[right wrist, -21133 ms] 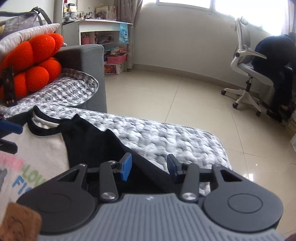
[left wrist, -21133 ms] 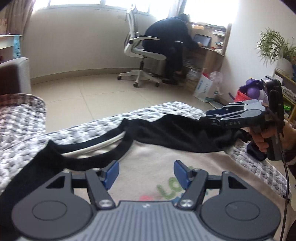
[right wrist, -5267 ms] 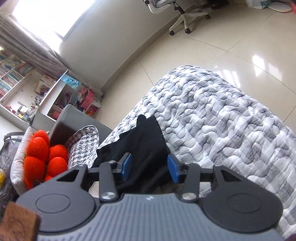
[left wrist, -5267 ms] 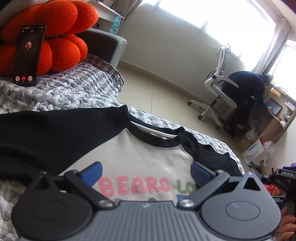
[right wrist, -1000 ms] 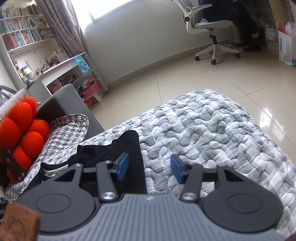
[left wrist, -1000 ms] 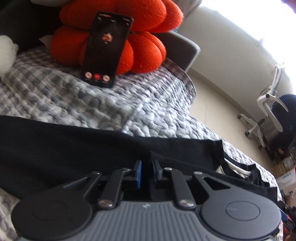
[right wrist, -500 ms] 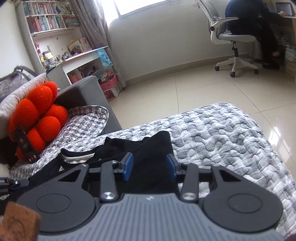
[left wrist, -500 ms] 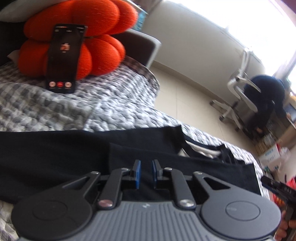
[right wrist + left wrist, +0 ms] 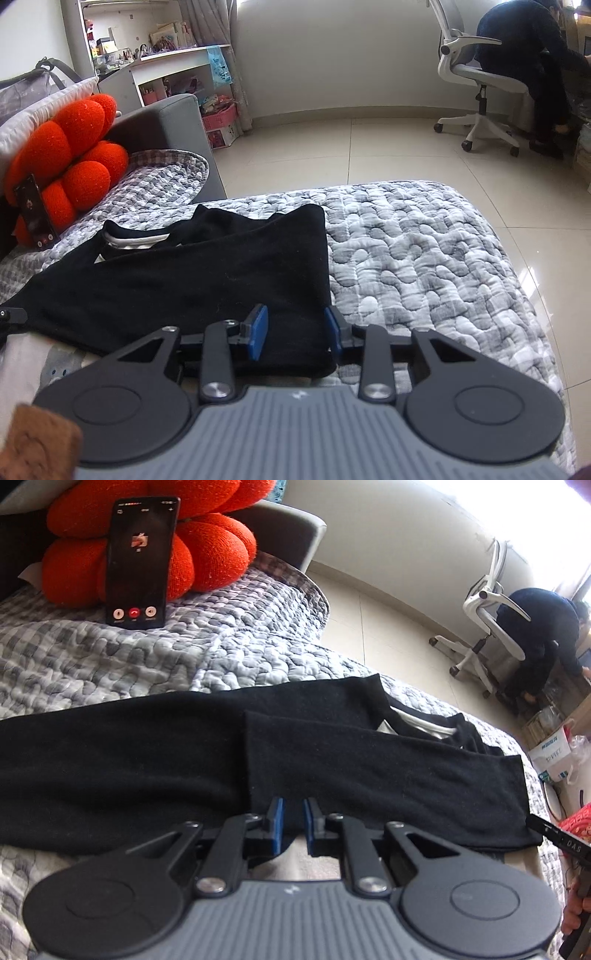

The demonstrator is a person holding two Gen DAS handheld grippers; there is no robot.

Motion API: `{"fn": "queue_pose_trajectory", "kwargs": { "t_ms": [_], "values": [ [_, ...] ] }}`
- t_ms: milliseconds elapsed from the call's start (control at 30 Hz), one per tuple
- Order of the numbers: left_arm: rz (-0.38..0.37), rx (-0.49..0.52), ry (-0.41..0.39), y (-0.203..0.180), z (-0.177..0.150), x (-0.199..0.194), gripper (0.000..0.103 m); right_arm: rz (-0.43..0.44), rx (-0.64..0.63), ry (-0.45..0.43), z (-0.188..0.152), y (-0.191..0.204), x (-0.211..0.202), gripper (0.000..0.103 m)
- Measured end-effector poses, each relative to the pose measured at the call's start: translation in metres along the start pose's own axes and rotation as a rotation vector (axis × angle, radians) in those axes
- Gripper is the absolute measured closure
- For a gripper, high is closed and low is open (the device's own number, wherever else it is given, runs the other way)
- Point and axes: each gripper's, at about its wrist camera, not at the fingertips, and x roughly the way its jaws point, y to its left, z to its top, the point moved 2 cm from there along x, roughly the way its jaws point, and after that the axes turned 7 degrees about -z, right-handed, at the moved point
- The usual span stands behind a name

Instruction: Fold clothes

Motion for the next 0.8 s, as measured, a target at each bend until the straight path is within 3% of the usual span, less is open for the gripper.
{"fn": "queue_pose_trajectory", "kwargs": {
  "t_ms": [100,167,233,367,600,800],
  "values": [
    [0.026,-0.011,-0.018,0.001,0.001,-0.009,0.081,0.015,0.012,-0.009,0.003,0.001,-0.005,0.064],
    [0.054,-0.029,-0.036,0.004,0.001,-0.015,0.062,0.025,0.030,-0.012,0.005,0.001,-0.007,0.061],
    [0.090,-0.051,-0.058,0.008,0.002,-0.021,0.053,0.033,0.046,-0.013,0.008,0.002,-0.009,0.058],
    [0.196,-0.149,-0.109,0.028,0.004,-0.031,0.022,0.053,0.071,-0.023,0.012,0.006,-0.012,0.053],
    [0.335,-0.428,-0.162,0.084,0.002,-0.045,0.017,0.071,0.086,-0.026,0.015,0.013,-0.011,0.050],
    [0.497,-0.582,-0.252,0.122,-0.003,-0.061,0.017,0.071,0.095,-0.020,0.015,0.018,-0.008,0.050]
  ]
}}
